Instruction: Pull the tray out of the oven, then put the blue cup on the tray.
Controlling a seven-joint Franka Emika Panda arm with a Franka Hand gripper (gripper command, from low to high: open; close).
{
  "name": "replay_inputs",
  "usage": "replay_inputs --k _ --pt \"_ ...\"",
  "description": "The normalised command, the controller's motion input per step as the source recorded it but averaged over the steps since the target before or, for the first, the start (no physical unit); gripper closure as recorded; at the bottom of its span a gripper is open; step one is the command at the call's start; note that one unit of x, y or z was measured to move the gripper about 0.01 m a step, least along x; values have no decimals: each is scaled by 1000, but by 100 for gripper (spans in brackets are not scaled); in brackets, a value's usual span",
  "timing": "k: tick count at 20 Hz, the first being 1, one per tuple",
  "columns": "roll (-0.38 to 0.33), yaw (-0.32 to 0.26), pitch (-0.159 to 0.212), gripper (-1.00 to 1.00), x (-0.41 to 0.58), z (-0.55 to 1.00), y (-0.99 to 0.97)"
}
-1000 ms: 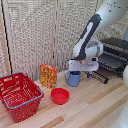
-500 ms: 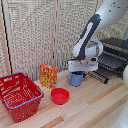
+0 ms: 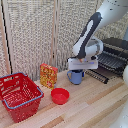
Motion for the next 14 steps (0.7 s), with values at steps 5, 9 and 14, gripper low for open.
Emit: replay_inputs --k 5,9,14 --pt "-87 -251 0 100 302 790 0" --pt "-139 -266 26 100 331 876 0" --pt "-113 -277 44 100 318 890 -7"
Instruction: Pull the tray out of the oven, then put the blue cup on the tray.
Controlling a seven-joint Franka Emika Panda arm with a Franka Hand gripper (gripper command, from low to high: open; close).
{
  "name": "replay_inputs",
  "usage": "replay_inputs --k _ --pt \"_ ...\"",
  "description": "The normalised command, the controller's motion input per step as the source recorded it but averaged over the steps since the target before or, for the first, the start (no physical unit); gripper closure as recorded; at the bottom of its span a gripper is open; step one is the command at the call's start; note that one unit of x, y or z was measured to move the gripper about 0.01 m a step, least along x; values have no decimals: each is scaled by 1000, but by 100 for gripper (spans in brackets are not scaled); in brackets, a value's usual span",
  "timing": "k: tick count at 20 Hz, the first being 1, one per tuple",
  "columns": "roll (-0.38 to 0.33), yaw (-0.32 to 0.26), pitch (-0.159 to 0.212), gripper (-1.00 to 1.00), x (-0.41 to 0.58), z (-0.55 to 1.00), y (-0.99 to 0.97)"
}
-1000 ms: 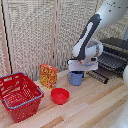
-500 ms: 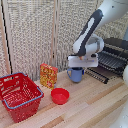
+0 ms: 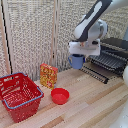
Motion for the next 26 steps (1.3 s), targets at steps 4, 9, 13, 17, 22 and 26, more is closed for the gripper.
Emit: replay_inputs --k 4,9,13,17,22,26 --pt "-47 -228 31 100 356 915 -195" --pt "37 -125 26 100 393 651 -541" --pt "82 -54 22 100 352 234 -611" --pt "49 -20 0 100 347 21 -466" --pt "55 -21 0 100 442 0 -387" --pt "71 -43 2 100 475 61 -702"
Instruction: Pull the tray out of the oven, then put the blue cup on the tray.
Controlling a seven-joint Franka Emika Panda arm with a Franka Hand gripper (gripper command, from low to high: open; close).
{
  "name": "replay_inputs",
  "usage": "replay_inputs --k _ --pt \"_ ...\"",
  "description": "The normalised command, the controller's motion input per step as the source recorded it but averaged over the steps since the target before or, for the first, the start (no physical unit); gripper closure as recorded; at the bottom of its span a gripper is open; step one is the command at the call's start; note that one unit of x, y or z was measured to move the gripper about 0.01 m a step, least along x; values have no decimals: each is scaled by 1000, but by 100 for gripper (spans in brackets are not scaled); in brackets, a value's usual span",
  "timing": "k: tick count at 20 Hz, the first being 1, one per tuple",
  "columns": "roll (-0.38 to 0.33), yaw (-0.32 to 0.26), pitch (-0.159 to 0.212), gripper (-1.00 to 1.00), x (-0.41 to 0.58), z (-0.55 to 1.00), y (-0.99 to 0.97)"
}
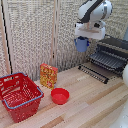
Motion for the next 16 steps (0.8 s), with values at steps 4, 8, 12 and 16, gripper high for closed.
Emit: replay_inputs --k 4,8,12,16 --pt "64 -40 78 100 279 352 -810" --pt "59 -42 108 100 85 391 -861" --pt "39 -72 126 100 0 343 -844" --pt "12 -99 93 100 7 203 -824"
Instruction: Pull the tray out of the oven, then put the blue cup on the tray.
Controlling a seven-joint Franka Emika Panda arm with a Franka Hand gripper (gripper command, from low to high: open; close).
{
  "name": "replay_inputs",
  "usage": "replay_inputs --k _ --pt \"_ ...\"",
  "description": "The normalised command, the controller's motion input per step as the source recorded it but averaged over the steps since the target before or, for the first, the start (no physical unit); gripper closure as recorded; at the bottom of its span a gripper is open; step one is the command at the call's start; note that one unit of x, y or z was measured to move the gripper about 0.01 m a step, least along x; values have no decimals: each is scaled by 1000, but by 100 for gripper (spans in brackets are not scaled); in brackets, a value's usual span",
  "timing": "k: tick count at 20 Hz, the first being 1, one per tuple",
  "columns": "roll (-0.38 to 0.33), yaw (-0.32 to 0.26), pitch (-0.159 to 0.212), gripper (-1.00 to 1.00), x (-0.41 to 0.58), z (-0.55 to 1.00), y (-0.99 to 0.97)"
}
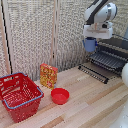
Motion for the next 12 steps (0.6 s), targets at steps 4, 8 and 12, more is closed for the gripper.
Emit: replay_inputs --k 4,8,12 --pt "3 -100 36 100 76 42 -782" --pt "0 -5 0 100 86 -62 -455" --pt "-2 0 0 -100 39 -9 -136"
